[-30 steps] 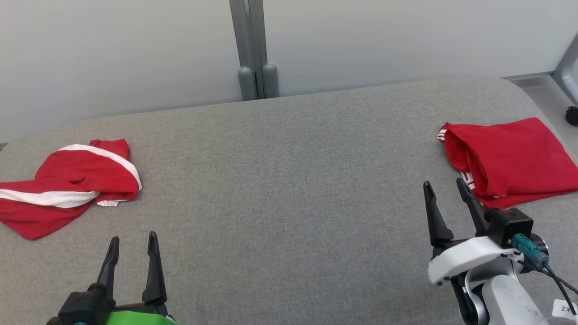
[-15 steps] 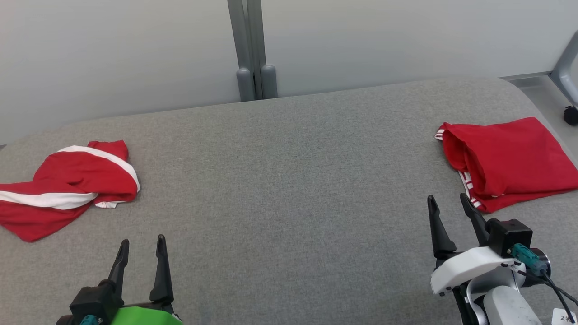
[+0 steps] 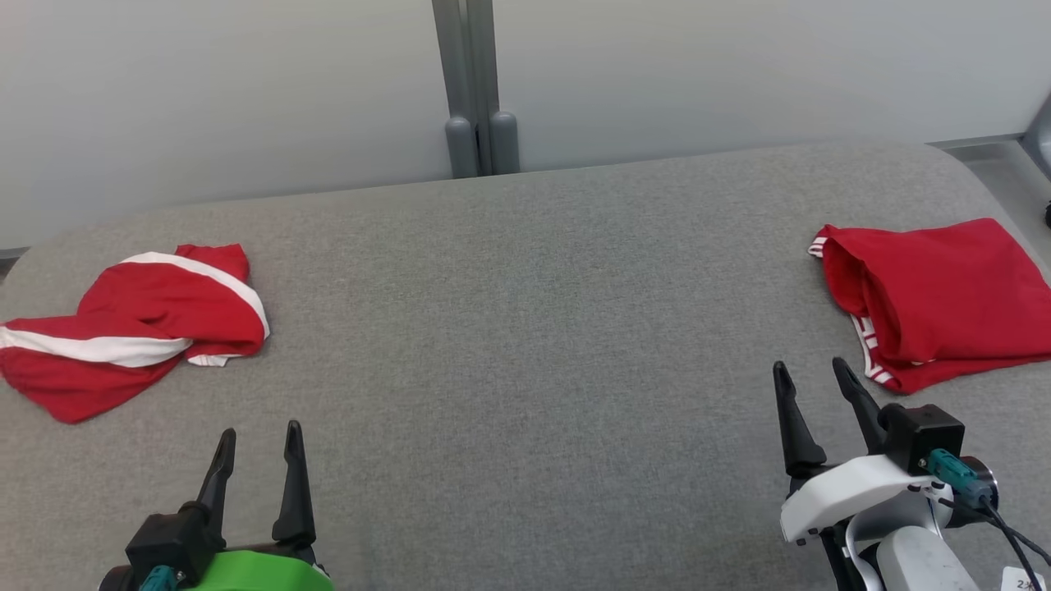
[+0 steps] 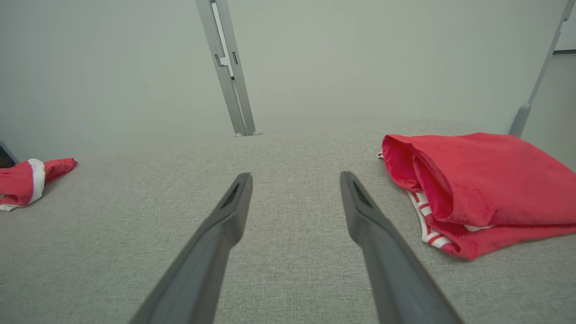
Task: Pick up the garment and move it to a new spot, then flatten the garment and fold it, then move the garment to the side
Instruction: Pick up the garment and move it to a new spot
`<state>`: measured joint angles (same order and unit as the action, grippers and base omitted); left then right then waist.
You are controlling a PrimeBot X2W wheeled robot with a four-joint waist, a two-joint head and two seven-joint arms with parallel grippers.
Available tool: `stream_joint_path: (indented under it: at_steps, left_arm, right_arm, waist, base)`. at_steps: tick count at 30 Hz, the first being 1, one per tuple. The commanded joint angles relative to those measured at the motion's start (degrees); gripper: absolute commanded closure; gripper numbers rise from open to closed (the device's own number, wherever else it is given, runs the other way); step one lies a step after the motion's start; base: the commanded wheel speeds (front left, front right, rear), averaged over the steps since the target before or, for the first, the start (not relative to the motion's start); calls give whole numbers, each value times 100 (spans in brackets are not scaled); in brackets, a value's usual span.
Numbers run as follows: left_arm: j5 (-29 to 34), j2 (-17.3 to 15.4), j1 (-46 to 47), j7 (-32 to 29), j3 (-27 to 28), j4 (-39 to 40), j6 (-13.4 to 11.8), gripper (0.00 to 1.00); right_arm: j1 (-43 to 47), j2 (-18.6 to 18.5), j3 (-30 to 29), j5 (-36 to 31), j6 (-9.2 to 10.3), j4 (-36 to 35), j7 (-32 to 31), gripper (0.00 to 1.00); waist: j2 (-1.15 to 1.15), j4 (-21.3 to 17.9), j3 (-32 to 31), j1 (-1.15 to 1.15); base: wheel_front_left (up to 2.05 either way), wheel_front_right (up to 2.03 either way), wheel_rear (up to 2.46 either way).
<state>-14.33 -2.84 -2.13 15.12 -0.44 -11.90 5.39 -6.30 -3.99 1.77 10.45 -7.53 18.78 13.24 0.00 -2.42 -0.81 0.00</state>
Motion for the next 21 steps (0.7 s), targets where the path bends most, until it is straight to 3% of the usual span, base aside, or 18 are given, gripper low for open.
stream_joint_path:
  at_steps: [1, 6, 21]
  left_arm:
    - [-40, -12, 89, 1, 19, 1, 4, 0]
    - [-16, -12, 63, 1, 18, 43, -13, 0]
    - [195, -14, -202, 0, 334, 193, -27, 0]
  right_arm:
    - [47, 7, 15, -18, 9, -41, -11, 0]
    - [30, -53, 46, -34, 9, -72, -49, 0]
    - [88, 25, 161, 31, 9, -83, -98, 0]
  waist:
    - [0, 119, 6, 0]
    - [0, 475, -11, 0]
    - [0, 2281, -168, 0]
  base:
    - [0, 0, 0]
    - [0, 0, 0]
    - [0, 0, 0]
